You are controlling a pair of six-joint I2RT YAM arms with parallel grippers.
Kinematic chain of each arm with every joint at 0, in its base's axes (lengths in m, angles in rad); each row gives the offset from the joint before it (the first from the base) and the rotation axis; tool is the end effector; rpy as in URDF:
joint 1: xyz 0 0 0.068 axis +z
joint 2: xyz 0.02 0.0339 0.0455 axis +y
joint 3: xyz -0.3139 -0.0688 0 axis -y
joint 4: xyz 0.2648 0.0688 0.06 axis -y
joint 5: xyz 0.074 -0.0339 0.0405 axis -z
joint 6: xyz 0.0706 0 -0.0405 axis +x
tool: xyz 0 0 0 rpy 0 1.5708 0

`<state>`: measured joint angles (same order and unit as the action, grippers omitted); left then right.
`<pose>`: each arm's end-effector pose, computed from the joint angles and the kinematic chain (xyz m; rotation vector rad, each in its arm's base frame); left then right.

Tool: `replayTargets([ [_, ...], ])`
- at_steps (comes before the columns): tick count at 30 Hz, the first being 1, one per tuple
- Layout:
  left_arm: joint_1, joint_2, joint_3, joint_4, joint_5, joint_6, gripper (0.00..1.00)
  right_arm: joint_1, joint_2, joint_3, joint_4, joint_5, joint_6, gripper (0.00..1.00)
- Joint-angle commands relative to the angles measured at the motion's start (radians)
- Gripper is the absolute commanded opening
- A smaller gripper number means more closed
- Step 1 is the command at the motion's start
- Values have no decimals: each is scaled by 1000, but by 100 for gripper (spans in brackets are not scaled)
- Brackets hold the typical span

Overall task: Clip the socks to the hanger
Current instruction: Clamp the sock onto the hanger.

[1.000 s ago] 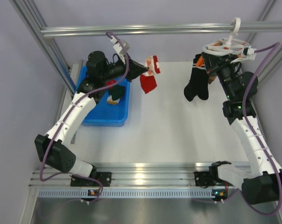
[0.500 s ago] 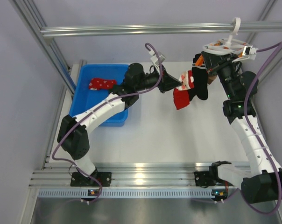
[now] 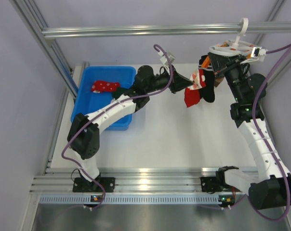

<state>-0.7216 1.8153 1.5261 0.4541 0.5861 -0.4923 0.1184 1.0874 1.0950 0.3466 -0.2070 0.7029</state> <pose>0.3480 -0.3582 0.4219 0.7027 1.4301 -1.3824 0.2690 0.0466 0.5031 0.1822 1.2549 0.8384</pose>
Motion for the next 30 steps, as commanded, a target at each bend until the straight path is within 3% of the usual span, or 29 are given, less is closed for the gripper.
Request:
replayTargets([
  [1, -4, 2, 60, 97, 1, -17, 0, -8, 29, 26, 15, -71, 43, 0],
  [25, -13, 78, 178, 140, 14, -66, 0, -16, 25, 13, 15, -103, 38, 0],
  [30, -15, 81, 186, 140, 14, -66, 0, -19, 22, 17, 3, -108, 35, 19],
])
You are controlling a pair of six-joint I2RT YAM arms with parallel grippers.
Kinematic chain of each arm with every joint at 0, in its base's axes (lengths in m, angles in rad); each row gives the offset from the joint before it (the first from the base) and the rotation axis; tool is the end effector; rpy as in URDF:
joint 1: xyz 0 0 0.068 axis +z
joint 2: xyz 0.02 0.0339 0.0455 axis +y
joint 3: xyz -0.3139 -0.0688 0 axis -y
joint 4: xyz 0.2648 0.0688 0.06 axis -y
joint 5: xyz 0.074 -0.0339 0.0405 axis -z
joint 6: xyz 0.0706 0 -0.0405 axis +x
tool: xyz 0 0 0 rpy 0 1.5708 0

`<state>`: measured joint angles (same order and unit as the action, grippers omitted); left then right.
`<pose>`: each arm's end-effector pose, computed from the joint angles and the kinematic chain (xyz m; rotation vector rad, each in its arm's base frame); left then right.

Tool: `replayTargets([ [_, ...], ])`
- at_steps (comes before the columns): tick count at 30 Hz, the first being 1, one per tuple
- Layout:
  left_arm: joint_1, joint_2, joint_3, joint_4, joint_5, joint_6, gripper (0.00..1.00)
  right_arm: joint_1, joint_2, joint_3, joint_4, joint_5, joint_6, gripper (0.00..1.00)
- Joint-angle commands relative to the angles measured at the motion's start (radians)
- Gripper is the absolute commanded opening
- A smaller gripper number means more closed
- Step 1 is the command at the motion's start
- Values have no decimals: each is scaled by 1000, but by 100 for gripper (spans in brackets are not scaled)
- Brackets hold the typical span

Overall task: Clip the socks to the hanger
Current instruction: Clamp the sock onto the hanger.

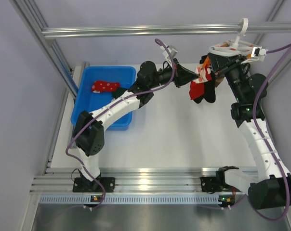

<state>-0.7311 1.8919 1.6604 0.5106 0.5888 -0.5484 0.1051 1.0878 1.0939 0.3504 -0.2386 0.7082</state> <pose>0.3596 -0.3752 0.4456 0.6825 1.3309 -1.4367 0.2690 0.0452 0.5029 0.1654 1.2588 0.8501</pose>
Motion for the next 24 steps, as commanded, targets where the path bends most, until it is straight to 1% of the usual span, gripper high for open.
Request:
replayTargets([
  [1, -7, 4, 50, 85, 12, -8, 0, -7, 20, 20, -4, -76, 28, 22],
  [4, -5, -2, 45, 86, 14, -10, 0, -10, 17, 20, -10, -70, 22, 24],
  [5, -7, -2, 44, 89, 16, -12, 0, -12, 15, 18, -13, -70, 20, 28],
  [9, -5, -5, 41, 97, 17, -13, 0, -13, 12, 20, -16, -70, 22, 34],
  [11, -7, -5, 41, 97, 17, -10, 0, -15, 14, 20, -16, -70, 20, 35],
  [13, -7, -5, 39, 91, 19, -7, 0, -15, 11, 21, -17, -70, 22, 38],
  [14, -7, -5, 39, 88, 17, -5, 0, -16, 11, 21, -19, -73, 20, 41],
  [16, -7, -10, 29, 88, 16, -5, 0, -16, 8, 21, -21, -76, 20, 44],
  [17, -7, -10, 24, 88, 16, -2, 0, -19, 6, 21, -22, -82, 20, 49],
  [19, -5, -14, 15, 74, 11, 1, 0, -21, -5, 20, -28, -88, 11, 53],
  [20, -5, -16, 12, 68, 6, 7, 0, -22, -8, 18, -31, -96, 8, 57],
  [22, -4, -22, 2, 52, 0, 13, 0, -22, -22, 15, -50, -105, 5, 61],
  [24, -1, -25, 1, 34, -6, 22, 0, -24, -43, 11, -60, -110, -3, 61],
])
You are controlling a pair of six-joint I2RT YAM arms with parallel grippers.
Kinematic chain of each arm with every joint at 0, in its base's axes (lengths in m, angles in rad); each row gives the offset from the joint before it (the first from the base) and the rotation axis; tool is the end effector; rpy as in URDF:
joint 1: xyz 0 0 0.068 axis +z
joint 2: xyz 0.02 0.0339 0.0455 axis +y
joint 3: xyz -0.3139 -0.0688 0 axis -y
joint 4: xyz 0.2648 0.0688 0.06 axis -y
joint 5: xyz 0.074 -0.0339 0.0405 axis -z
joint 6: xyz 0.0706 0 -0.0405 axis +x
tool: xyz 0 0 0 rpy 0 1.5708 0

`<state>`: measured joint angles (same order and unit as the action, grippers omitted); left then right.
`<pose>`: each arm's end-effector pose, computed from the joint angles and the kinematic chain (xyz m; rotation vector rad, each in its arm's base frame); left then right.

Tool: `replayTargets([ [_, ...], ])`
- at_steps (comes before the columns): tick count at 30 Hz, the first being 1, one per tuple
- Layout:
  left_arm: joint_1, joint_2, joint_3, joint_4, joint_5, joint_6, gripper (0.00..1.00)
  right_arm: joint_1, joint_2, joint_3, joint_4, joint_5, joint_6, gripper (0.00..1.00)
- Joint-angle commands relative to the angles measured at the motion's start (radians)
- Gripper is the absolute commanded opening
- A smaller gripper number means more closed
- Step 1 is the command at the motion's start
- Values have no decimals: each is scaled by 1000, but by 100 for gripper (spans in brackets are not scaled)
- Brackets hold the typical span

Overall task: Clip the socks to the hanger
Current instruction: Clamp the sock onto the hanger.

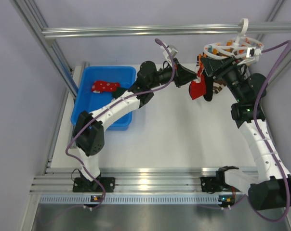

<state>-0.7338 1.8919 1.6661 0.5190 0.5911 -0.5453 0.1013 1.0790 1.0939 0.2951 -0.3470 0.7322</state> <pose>0.3580 -0.3758 0.4489 0.6890 1.3129 -1.4376 0.2655 0.0511 0.4970 0.1065 1.3330 0.9296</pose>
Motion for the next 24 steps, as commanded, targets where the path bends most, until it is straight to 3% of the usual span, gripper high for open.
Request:
replayTargets([
  [1, 4, -28, -5, 3, -13, 19, 0, -20, -43, 0, -8, -3, -33, 61],
  [14, 39, -22, -5, -111, -93, 73, 0, -23, -246, -141, -203, -14, -82, 48],
  [17, 42, -19, 1, -111, -105, 85, 7, -23, -303, -173, -215, -38, -112, 45],
  [21, 54, -19, 9, -97, -96, 85, 24, -26, -363, -174, -255, -52, -215, 44],
  [22, 57, -22, 6, -83, -77, 85, 37, -31, -370, -164, -286, -58, -234, 44],
  [24, 65, -40, -14, -60, -56, 84, 48, -38, -386, -128, -325, -67, -295, 44],
])
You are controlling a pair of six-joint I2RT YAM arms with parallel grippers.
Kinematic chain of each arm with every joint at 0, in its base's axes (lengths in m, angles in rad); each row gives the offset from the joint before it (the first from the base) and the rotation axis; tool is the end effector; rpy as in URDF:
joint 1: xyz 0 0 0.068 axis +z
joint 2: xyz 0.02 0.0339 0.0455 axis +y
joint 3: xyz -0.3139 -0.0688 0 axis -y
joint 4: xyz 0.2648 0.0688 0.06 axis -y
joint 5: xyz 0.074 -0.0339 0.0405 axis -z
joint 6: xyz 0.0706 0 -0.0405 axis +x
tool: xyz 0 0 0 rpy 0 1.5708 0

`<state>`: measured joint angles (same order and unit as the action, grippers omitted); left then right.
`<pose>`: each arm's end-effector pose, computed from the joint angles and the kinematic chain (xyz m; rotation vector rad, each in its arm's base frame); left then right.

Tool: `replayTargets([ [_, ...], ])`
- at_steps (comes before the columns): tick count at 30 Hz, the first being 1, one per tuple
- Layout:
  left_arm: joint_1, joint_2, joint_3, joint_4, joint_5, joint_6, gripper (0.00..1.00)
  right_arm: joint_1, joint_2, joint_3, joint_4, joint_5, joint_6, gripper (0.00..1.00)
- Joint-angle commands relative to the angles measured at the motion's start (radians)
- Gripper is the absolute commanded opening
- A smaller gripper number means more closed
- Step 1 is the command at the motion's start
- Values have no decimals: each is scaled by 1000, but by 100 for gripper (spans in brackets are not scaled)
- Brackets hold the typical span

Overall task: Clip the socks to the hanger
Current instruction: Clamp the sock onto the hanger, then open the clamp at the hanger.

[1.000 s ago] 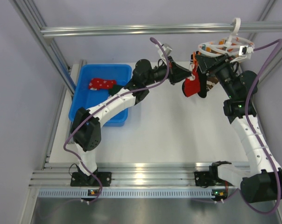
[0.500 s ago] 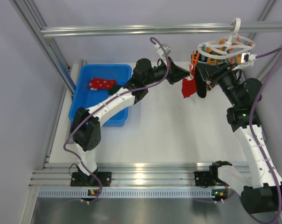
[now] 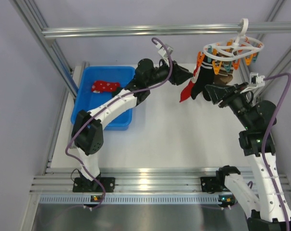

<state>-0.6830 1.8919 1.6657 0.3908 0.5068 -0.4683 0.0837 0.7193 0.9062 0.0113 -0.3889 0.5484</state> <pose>0.3852 -0.3576 0.4327 0.6137 1.4360 -1.2836 0.1667 0.0408 0.4559 -0.0052 1.4337 0.7899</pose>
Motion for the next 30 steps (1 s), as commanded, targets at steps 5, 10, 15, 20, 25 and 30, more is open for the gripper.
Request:
replayTargets([
  [5, 26, -129, -95, 120, 79, 23, 66, -75, -12, 143, -125, -62, -195, 46],
  [10, 27, -185, -150, 224, 185, -27, 67, -257, 77, 243, -111, -237, -131, 47],
  [15, -21, -120, -124, 419, 237, -119, 72, -364, 196, 335, -27, -395, -29, 48],
  [20, -90, 17, 23, 500, 196, -133, 74, -377, 253, 382, -19, -419, -5, 49],
  [25, -125, 143, 163, 523, 148, -130, 75, -375, 269, 398, 24, -424, 28, 51],
  [30, -135, 237, 238, 533, 46, -142, 75, -375, 272, 416, 33, -433, 36, 59],
])
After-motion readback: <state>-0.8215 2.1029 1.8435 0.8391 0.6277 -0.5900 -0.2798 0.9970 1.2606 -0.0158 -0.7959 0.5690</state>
